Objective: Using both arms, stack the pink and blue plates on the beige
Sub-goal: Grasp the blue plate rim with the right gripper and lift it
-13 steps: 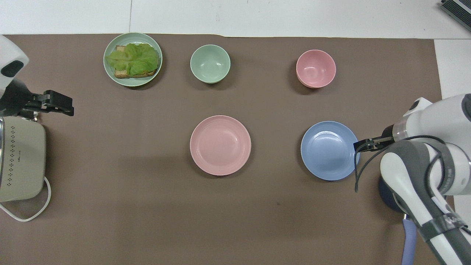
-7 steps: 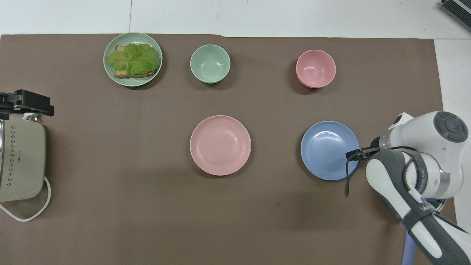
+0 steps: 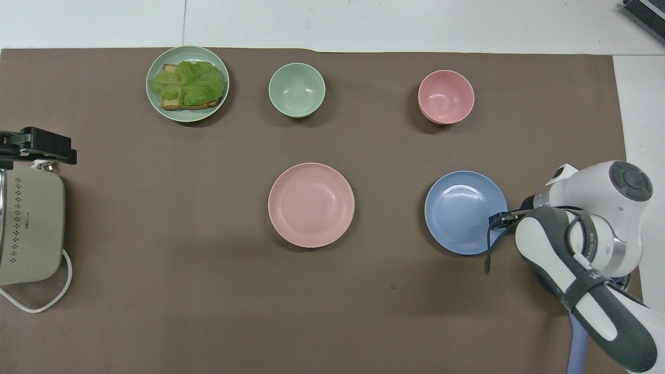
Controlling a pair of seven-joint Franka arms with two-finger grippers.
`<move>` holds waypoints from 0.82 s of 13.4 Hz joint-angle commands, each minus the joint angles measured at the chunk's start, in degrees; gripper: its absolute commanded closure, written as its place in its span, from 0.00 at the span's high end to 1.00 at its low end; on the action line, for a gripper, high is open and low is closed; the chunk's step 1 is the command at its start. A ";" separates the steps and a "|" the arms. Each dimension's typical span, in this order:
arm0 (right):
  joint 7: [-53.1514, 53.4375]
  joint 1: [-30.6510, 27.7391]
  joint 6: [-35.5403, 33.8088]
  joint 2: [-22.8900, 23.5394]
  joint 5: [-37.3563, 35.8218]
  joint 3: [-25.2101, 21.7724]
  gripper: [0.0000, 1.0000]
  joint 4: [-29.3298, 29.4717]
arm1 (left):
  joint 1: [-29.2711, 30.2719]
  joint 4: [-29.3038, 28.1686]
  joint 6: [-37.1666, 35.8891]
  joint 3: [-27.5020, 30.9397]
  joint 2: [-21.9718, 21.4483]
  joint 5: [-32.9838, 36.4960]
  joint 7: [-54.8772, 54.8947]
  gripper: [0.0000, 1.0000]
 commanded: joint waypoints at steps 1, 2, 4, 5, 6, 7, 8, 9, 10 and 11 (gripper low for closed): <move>-1.45 -0.20 0.18 -0.13 1.24 0.27 0.01 0.25 | 0.50 -0.48 -0.59 -0.33 -0.61 0.84 0.38 1.00; -1.10 -0.19 -0.16 0.22 1.33 0.27 0.00 0.69 | 0.50 -0.48 -0.50 -0.33 -0.61 0.84 0.38 1.00; -0.22 -0.02 -3.40 0.75 1.33 0.27 0.00 3.49 | 0.50 -0.48 -0.59 -0.33 -0.61 0.84 0.38 1.00; 0.04 0.07 -6.64 0.58 1.24 0.27 0.00 5.86 | 0.50 -0.48 -0.50 -0.33 -0.61 0.84 0.38 1.00; 0.04 0.07 -9.72 0.14 1.24 0.27 0.00 7.88 | 0.50 -0.48 -0.59 -0.33 -0.61 0.84 0.38 1.00; -0.05 0.07 -11.49 -0.47 1.24 0.27 0.00 8.94 | 0.50 -0.48 -0.59 -0.33 -0.61 0.84 0.38 1.00; -0.05 0.07 -12.38 -1.44 1.24 0.36 0.00 9.48 | 0.50 -0.48 -0.50 -0.33 -0.61 0.84 0.38 1.00; -0.05 0.07 -12.65 -2.49 1.24 0.62 0.00 9.92 | 0.50 -0.48 -0.50 -0.33 -0.61 0.84 0.38 1.00; -0.13 0.07 -13.43 -3.63 1.24 0.79 0.00 10.27 | 0.50 -0.48 -0.59 -0.33 -0.61 0.84 0.38 1.00; -0.31 0.07 -15.44 -4.60 1.24 0.88 0.00 11.06 | 0.50 -0.48 -0.59 -0.33 -0.61 0.84 0.38 1.00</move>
